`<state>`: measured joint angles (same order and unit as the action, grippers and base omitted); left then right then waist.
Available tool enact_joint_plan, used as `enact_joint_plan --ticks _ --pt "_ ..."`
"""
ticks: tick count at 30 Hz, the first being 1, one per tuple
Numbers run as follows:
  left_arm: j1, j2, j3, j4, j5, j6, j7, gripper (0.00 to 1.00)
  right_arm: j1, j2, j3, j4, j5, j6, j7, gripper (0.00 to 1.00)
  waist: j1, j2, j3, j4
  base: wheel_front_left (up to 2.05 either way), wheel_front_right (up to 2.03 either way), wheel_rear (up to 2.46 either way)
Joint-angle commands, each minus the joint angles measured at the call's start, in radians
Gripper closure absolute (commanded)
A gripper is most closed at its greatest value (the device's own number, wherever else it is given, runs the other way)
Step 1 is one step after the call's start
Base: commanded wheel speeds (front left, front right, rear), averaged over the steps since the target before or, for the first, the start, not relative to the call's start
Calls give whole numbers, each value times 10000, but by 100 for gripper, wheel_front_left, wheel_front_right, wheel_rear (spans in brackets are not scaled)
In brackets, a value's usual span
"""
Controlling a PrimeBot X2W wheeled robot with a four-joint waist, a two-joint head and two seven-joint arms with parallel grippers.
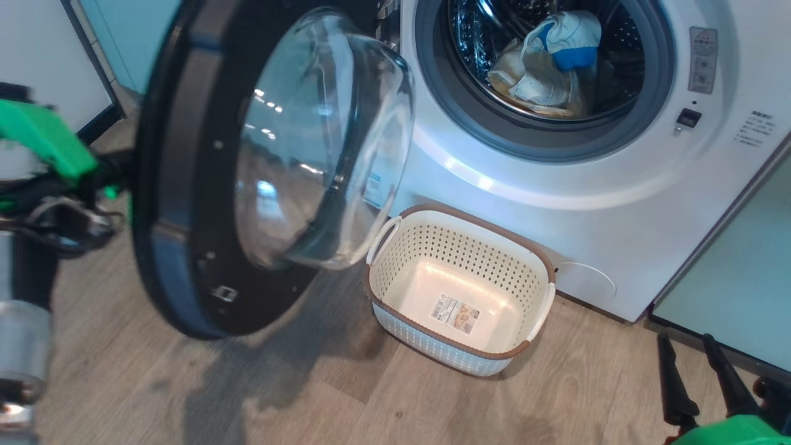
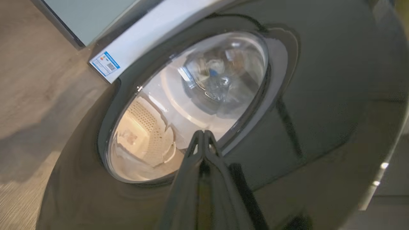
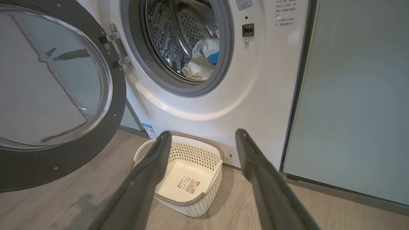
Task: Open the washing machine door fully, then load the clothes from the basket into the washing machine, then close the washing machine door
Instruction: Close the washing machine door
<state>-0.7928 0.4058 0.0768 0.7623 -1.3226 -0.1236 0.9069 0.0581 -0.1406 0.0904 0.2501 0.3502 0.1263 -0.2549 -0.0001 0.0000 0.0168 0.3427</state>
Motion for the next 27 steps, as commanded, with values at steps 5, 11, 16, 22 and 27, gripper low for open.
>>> enact_joint_plan --ticks 5,11,16,22,27 --pt "3 -96 136 -1312 -277 180 328 100 -172 -24 79 -277 -44 44 -69 0 1 0 -29 -73 0 0 0" --pt "522 -710 116 -2645 -592 682 474 100 -187 -8 48 -272 -23 44 -69 0 1 0 -37 -261 0 0 0" --pt "1030 -1117 24 -3708 -685 1048 496 100 -205 -2 21 -291 -28 44 -69 0 1 0 -26 -508 0 0 0" --pt "1600 -1550 12 -4467 -545 1062 -32 100 -286 -25 -45 -288 -26 44 -69 0 1 0 43 -987 0 0 0" --pt "1823 -1782 163 -4543 -538 894 -477 100 -350 -61 -119 -288 -24 44 -69 0 1 0 97 -1544 0 0 0"
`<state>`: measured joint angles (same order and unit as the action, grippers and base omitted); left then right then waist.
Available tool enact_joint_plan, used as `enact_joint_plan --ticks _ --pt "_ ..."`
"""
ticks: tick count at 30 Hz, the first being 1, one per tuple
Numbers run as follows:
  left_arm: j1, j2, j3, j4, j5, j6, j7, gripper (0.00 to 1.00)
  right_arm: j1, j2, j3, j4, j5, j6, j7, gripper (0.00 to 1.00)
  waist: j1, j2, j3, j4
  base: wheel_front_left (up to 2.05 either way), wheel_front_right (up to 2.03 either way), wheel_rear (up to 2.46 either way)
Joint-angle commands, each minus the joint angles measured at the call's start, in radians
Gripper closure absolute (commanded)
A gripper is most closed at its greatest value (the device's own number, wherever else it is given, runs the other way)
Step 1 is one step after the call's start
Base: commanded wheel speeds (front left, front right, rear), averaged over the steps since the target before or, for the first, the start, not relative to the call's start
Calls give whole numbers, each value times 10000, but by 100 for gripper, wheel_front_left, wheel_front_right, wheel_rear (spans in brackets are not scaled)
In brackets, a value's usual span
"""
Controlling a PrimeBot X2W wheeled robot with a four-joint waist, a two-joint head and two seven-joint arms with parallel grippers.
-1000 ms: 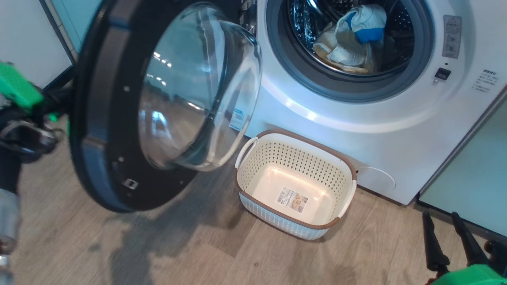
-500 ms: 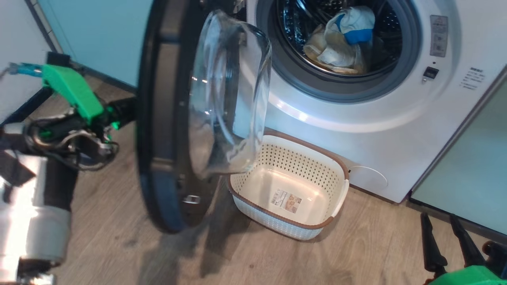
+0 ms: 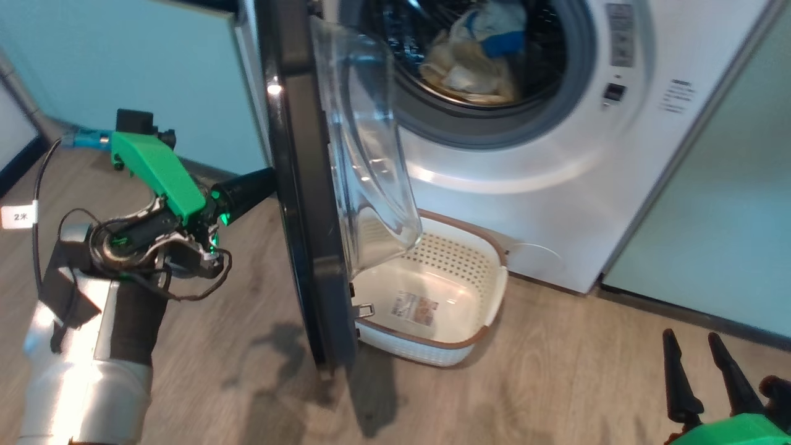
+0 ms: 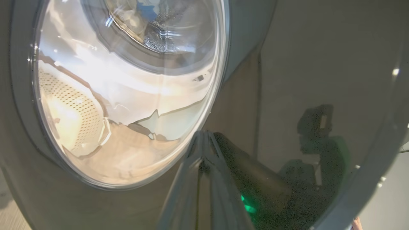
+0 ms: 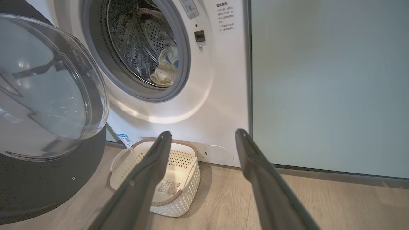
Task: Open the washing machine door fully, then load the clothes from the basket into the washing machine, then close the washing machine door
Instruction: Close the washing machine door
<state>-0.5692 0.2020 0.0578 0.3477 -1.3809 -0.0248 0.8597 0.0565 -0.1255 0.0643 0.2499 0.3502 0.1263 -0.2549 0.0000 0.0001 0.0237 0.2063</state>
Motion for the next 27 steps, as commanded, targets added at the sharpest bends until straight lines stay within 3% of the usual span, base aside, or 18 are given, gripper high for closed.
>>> enact_joint_plan --ticks 1,27 --pt "-392 227 382 -384 33 -130 -62 100 -341 -217 126 -286 -23 44 -69 0 0 -1 33 -297 0 0 0" --pt "-258 -86 455 722 466 -1009 -1649 100 -436 -204 377 -238 3 44 -69 0 0 -1 91 -3453 0 0 0"
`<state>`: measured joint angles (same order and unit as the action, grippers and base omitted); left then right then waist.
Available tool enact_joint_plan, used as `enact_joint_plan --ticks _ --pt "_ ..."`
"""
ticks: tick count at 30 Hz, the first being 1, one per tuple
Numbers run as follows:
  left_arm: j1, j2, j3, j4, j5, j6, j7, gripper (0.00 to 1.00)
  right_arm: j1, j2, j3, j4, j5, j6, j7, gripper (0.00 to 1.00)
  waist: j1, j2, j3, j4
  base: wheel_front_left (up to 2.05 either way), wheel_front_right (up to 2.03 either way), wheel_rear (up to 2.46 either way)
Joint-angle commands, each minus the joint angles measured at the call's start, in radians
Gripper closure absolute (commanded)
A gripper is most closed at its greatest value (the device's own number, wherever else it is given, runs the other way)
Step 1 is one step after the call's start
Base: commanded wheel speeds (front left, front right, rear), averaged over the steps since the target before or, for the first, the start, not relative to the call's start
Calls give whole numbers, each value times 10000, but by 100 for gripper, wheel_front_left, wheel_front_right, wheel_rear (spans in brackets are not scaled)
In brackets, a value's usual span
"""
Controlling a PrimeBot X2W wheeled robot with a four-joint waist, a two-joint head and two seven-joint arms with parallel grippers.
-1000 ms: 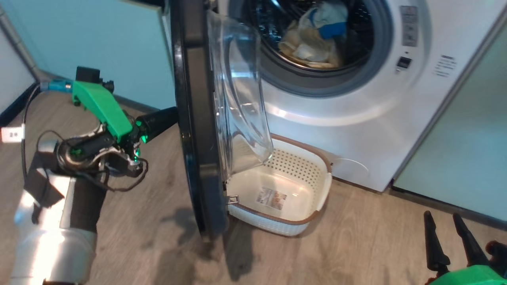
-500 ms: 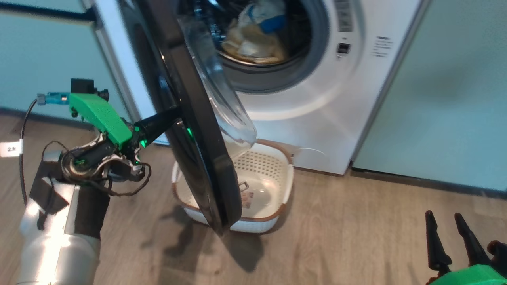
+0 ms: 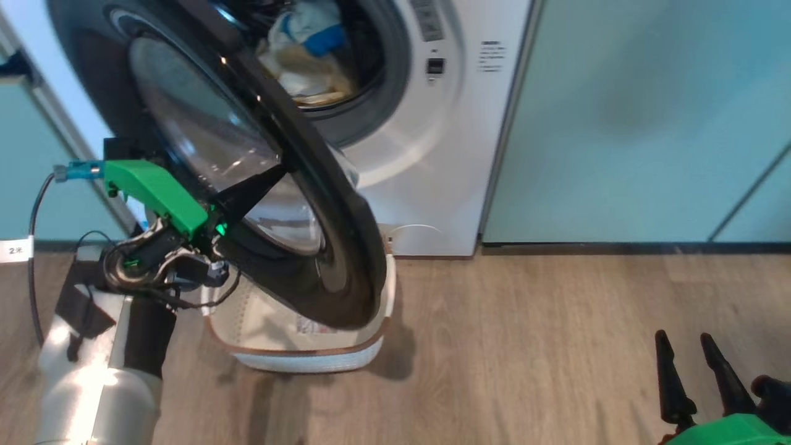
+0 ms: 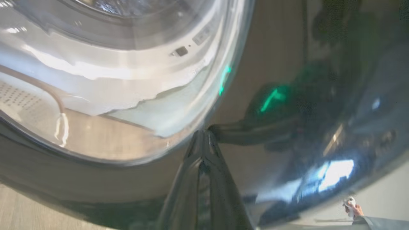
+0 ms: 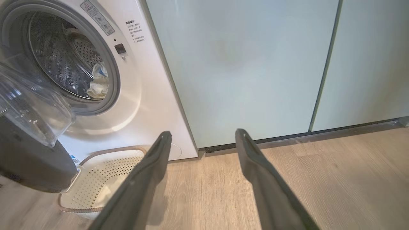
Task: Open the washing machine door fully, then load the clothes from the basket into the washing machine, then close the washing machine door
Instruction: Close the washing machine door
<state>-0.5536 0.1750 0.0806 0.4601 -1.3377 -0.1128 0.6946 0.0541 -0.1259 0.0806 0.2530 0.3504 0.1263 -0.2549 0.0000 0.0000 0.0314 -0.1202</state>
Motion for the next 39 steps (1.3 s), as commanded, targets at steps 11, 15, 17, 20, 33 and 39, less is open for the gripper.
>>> enact_joint_plan --ticks 11,15,17,20,33,39 --pt "-487 237 113 -445 -70 -175 -464 100 -490 -296 253 -381 12 44 -69 0 0 0 191 -1104 0 0 0" --pt "-394 260 54 -460 -181 -176 -571 100 -461 -287 176 -442 3 44 -69 0 0 0 178 -1135 0 0 0" --pt "-337 249 33 -433 -245 -176 -633 100 -408 -264 86 -448 -8 44 -69 0 0 0 135 -1047 0 0 0" --pt "-222 292 -40 -523 -235 -177 -806 60 -331 -208 -25 -476 -22 44 -69 0 0 0 85 -837 0 0 0" --pt "356 1469 -994 -886 1659 -178 -3642 0 -285 -115 -261 -507 -23 44 -69 0 0 0 -135 436 0 0 0" --pt "714 2006 -1807 -755 2574 -178 -5244 0 -244 -53 -285 -504 -26 44 -69 0 0 0 -173 744 0 0 0"
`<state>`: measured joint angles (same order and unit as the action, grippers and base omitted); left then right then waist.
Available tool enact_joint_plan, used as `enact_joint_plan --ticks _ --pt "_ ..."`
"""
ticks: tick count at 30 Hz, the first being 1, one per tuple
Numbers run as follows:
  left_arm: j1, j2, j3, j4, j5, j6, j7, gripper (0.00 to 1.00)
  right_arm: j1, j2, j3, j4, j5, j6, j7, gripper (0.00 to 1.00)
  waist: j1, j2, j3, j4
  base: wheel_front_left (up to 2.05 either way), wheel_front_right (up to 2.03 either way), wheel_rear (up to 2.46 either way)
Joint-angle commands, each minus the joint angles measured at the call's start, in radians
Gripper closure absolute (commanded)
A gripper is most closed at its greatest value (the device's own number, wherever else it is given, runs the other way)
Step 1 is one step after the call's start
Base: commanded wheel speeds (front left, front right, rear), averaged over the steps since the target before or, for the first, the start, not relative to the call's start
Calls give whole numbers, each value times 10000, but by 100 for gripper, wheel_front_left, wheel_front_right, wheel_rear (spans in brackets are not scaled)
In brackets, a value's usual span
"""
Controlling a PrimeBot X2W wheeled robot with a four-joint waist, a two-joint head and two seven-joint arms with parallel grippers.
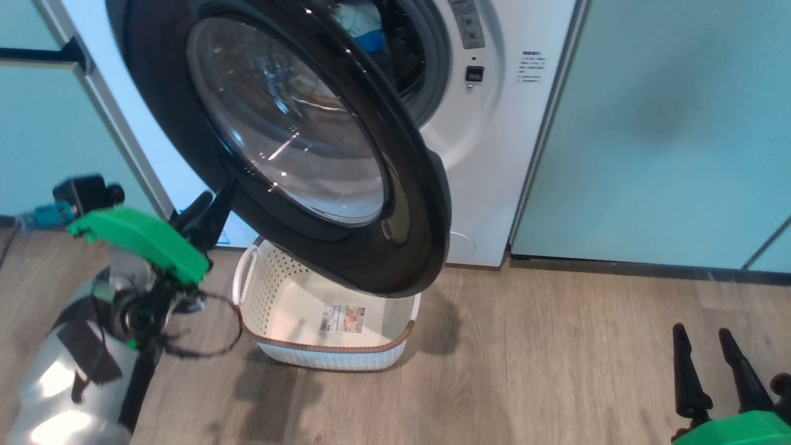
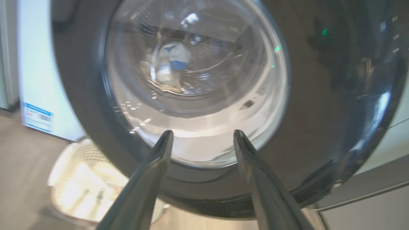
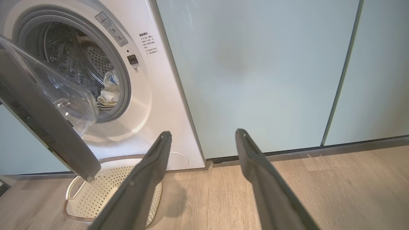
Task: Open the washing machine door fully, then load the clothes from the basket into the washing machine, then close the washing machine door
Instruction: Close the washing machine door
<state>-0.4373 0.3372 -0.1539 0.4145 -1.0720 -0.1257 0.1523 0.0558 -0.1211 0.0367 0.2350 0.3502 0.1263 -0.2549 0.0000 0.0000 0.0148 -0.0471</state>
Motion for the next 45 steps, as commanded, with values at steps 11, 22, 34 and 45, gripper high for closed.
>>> enact_joint_plan --ticks 11,22,34,45 --pt "-43 1141 -1438 585 1511 -49 -3291 0 -192 -48 116 -262 -27 44 -69 0 0 0 -101 307 0 0 0" --pt "657 660 -788 627 3341 -50 -4136 0 -88 29 -14 -415 -48 44 -69 0 0 0 -139 365 0 0 0" --pt "1988 -695 1113 -109 5656 -50 -4140 0 -21 158 12 -406 -115 44 -69 0 0 0 -136 361 0 0 0" --pt "2540 -1459 1661 -409 6712 -50 -4140 0 18 231 11 -323 -127 44 -69 0 0 0 -216 423 0 0 0"
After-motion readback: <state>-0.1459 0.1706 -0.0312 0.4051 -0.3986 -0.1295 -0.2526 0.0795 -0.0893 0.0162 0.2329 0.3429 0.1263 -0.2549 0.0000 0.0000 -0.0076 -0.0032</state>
